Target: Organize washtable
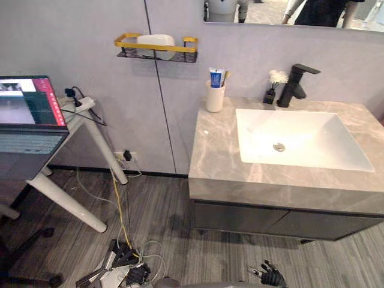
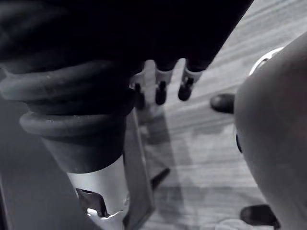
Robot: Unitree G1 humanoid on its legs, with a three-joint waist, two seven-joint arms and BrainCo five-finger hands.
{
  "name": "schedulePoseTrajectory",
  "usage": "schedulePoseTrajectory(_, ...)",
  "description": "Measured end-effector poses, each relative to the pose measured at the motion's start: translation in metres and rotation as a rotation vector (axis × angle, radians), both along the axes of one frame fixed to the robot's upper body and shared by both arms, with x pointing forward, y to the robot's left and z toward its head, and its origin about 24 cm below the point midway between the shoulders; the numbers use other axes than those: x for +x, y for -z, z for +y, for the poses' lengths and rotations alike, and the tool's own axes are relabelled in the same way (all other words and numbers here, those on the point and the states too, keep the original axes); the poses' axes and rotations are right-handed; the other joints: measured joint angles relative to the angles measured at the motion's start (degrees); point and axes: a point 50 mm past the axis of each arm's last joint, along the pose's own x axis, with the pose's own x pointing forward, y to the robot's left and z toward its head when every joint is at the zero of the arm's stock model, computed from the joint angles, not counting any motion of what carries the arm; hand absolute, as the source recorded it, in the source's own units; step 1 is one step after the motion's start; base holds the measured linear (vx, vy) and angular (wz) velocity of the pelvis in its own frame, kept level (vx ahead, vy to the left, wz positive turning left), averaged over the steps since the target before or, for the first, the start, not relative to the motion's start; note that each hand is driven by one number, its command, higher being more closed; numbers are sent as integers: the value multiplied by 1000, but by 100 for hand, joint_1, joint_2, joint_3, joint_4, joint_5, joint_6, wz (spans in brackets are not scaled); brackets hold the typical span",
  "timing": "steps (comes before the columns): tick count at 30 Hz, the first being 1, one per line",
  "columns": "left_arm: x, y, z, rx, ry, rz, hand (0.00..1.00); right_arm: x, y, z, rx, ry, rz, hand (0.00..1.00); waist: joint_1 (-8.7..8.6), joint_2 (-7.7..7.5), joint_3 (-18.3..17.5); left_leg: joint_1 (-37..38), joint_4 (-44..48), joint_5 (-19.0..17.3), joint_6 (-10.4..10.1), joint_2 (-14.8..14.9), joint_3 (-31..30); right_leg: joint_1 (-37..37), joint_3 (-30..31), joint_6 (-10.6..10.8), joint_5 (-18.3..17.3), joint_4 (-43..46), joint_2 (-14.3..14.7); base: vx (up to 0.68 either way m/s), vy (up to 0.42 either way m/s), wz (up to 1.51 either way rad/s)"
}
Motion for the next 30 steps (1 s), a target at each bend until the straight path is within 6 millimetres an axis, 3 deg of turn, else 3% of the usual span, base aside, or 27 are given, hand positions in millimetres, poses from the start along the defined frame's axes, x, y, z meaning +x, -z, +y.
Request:
schedulePoseTrajectory(6, -27, 9, 8, 4, -137, 102, 0, -11, 4, -9, -3, 84, 32, 0, -8, 28, -9, 87, 228, -13, -36, 15, 74, -19, 18, 110, -135, 277, -210, 32, 84, 5)
schedulePoseTrajectory(12, -24, 9, 13, 22, -135, 96, 0, -10, 6, -3, 21, 123, 41, 0, -115, -135, 4, 12, 220, -6, -47, -336, 66, -327, 85, 212, -250, 678, -580, 32, 86, 0)
schedulePoseTrajectory(14, -19, 8, 11, 27, -93, 86, 0, -8, 5, -5, 20, 134, 33, 0, -164, -137, 26, -122, 444, -175, 16, -414, 149, -505, 214, 234, -266, 849, -690, -18, 135, -25)
schedulePoseTrajectory(16, -7, 6, 13, 44, -38, 61, 0, -3, 4, -6, 16, 126, 20, 0, -160, -157, 178, -210, 864, -486, 58, -376, 347, -648, 439, 152, -312, 1098, -727, -65, 139, -47)
schedulePoseTrajectory(18, 0, 4, 18, 65, -9, 49, 0, 0, 3, -3, 9, 93, 10, 0, -188, -210, 237, -283, 1126, -690, 164, -338, 540, -816, 499, -60, -147, 1217, -727, -96, 133, -65)
schedulePoseTrajectory(19, 2, 4, 15, 57, -7, 41, 0, 4, 2, -2, 2, 56, 8, 0, -153, -114, 239, -261, 916, -667, 264, -313, 668, -898, 465, -487, 321, 996, -615, -147, 101, -90)
schedulePoseTrajectory(20, 4, 4, 12, 50, -7, 36, 0, 9, 0, -7, -11, 35, -4, 0, -159, -49, 310, -191, 756, -563, 419, -188, 874, -1026, 311, -516, 223, 1379, -580, -178, 108, -95)
schedulePoseTrajectory(21, 7, 3, 13, 54, -5, 26, 0, 16, -2, -3, -2, 26, -26, 0, -289, -88, 434, -44, 635, -465, 508, -146, 1004, -1209, 142, -464, -747, 3029, -597, -144, 64, -54)
schedulePoseTrajectory(24, 8, 3, 13, 53, 1, 27, 0, 10, 3, 4, 15, 21, 5, 0, -295, -194, 413, 151, 436, -362, 498, -201, 1164, -951, 117, -416, -1387, 4191, -503, -30, 10, -25)
schedulePoseTrajectory(26, 6, 4, 14, 51, -9, 30, 0, 12, 3, 6, 17, 5, 12, 0, -297, -279, 366, 137, 368, -239, 480, -355, 1215, -780, 119, -288, -1556, 3876, -506, 59, -36, -17)
schedulePoseTrajectory(28, 3, 5, 14, 43, -28, 41, 0, 11, 4, 5, 15, -6, 20, 0, -289, -221, 321, 134, 174, -72, 478, -458, 1206, -682, 111, -279, -1574, 3349, -362, 63, -23, -20)
schedulePoseTrajectory(30, 1, 6, 11, 30, -33, 49, 0, 14, 5, 4, 9, -44, 34, 0, -269, -207, 292, 122, -102, 155, 446, -518, 1209, -287, 179, -267, -1569, 2193, -182, 23, -73, -12)
